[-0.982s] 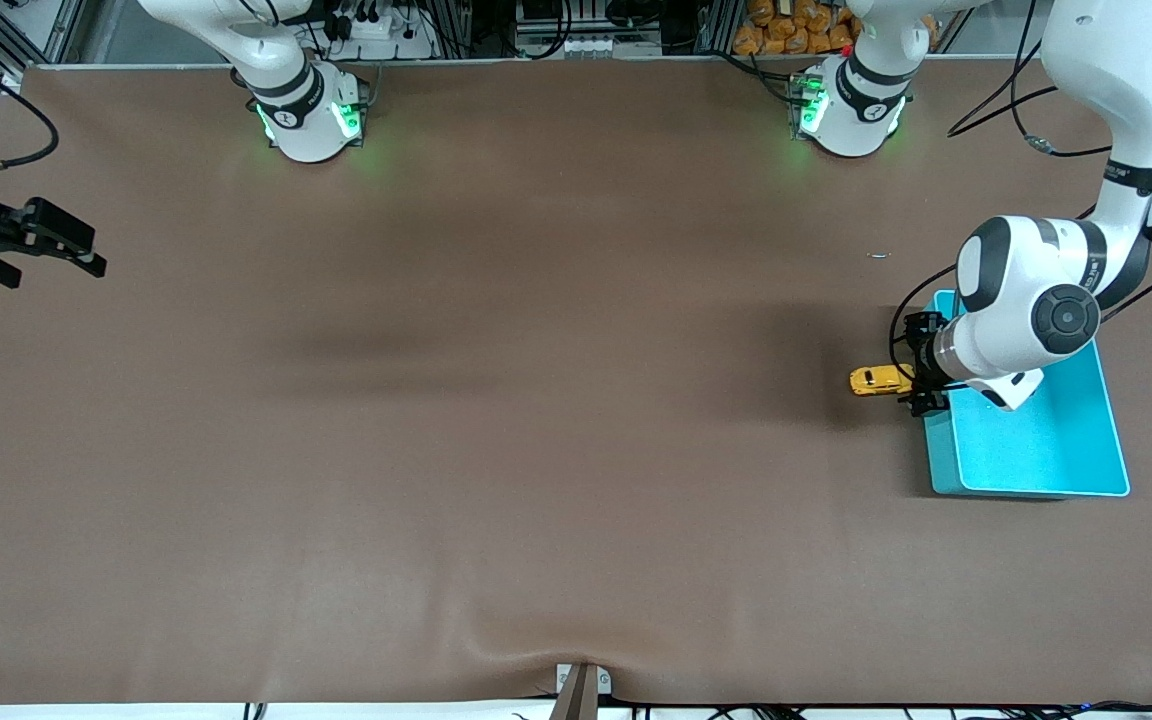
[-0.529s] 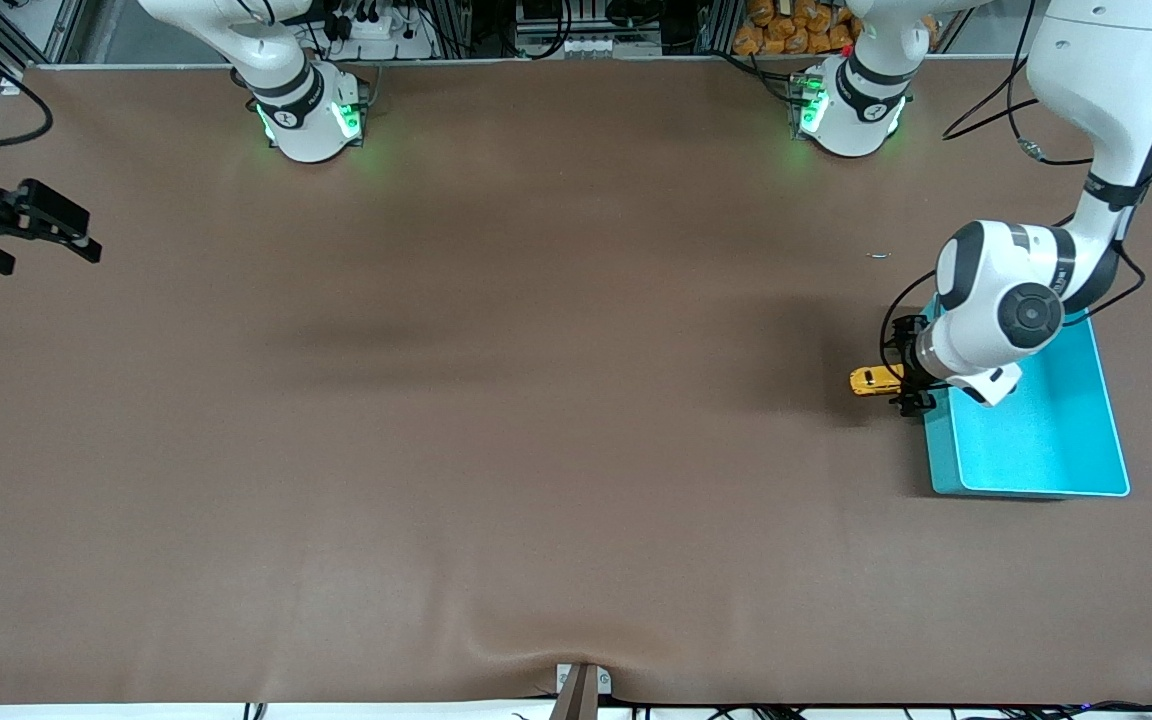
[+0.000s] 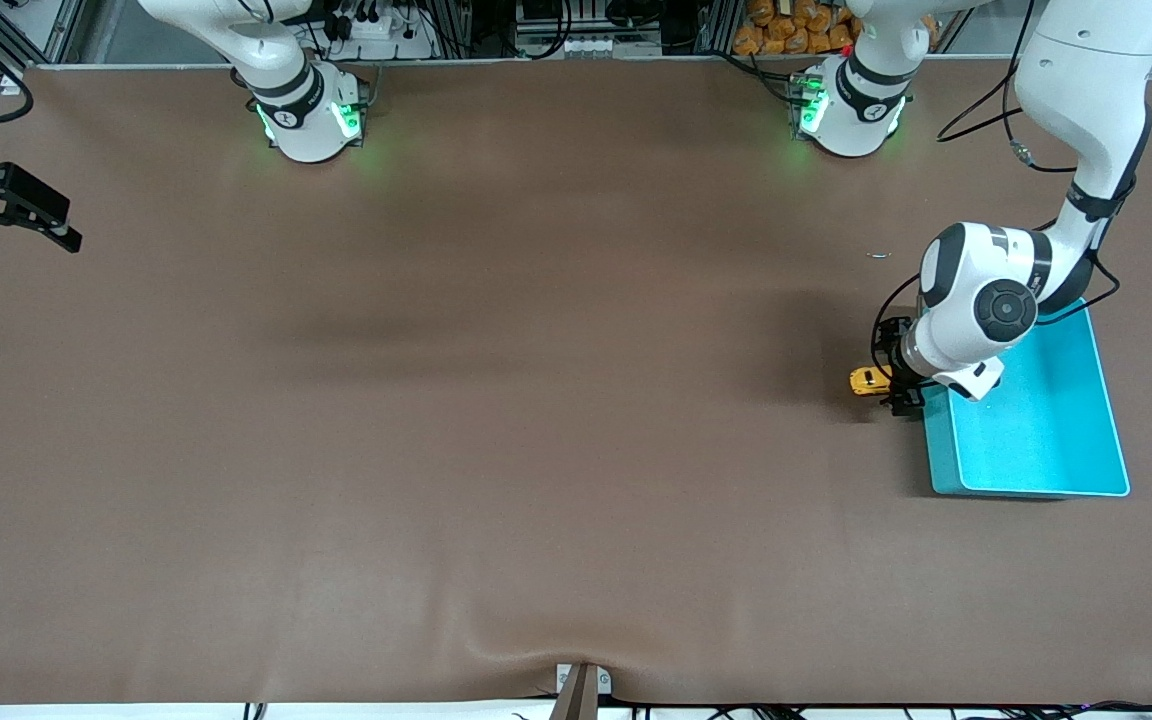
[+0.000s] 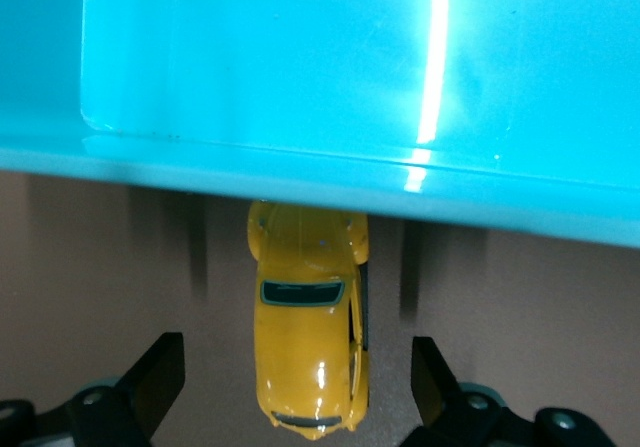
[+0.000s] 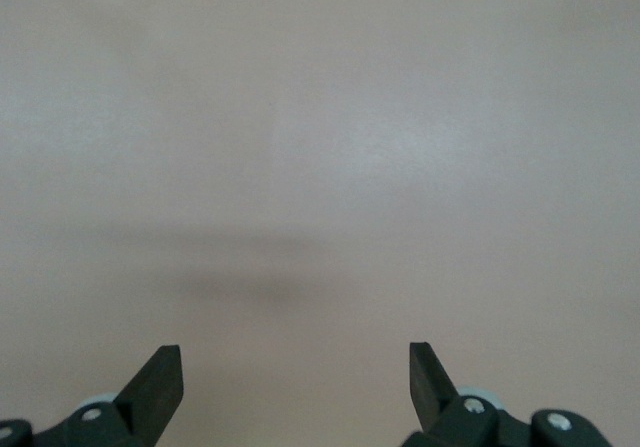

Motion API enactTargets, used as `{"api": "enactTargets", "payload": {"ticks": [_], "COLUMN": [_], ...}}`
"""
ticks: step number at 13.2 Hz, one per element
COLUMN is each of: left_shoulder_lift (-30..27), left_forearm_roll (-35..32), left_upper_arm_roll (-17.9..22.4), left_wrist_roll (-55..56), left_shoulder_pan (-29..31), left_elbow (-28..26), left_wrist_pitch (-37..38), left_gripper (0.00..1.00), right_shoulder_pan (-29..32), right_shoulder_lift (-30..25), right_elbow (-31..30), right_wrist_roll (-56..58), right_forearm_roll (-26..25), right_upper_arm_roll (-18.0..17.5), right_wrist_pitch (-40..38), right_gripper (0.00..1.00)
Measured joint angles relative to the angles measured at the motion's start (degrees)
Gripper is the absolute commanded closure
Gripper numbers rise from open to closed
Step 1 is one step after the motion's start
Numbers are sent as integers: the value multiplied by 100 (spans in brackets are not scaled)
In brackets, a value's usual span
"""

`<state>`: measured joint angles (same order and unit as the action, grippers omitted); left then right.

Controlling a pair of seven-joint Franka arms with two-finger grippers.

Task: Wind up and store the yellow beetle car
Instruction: 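Lift the car with the left gripper over the turquoise box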

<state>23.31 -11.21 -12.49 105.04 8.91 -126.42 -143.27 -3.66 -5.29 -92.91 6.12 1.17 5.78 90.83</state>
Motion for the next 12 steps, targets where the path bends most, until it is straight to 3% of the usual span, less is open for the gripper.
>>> {"api": "enactTargets", "payload": {"ticks": [1, 2, 3, 6, 12], "left_shoulder_lift": [29, 68, 125, 248, 222], "left_forearm_roll": [-173, -411, -685, -1089, -1108], "left_upper_arm_roll": [2, 3, 3, 2, -111], "left_wrist_roll": [177, 452, 696, 949, 1054], "left_shoulder_pan": [2, 2, 2, 2, -215], "left_elbow": [0, 1, 1, 59, 135], "left_wrist_pitch": [-5, -9, -13, -114, -113], "left_gripper": [39, 85, 100, 100, 100], "right_shoulder_pan": [-1, -1, -1, 0, 4], "right_shoulder_lift": [0, 0, 0, 0, 0], "right_elbow": [0, 0, 0, 0, 0], "right_wrist_roll": [-41, -66, -82, -68, -1], "right_forearm_roll": [-47, -70, -94, -137, -141], "right_upper_arm_roll": [-45, -72, -80, -61, -15], "right_wrist_pitch": [-1, -2, -3, -19, -55], "right_gripper": [0, 0, 0, 0, 0]}}
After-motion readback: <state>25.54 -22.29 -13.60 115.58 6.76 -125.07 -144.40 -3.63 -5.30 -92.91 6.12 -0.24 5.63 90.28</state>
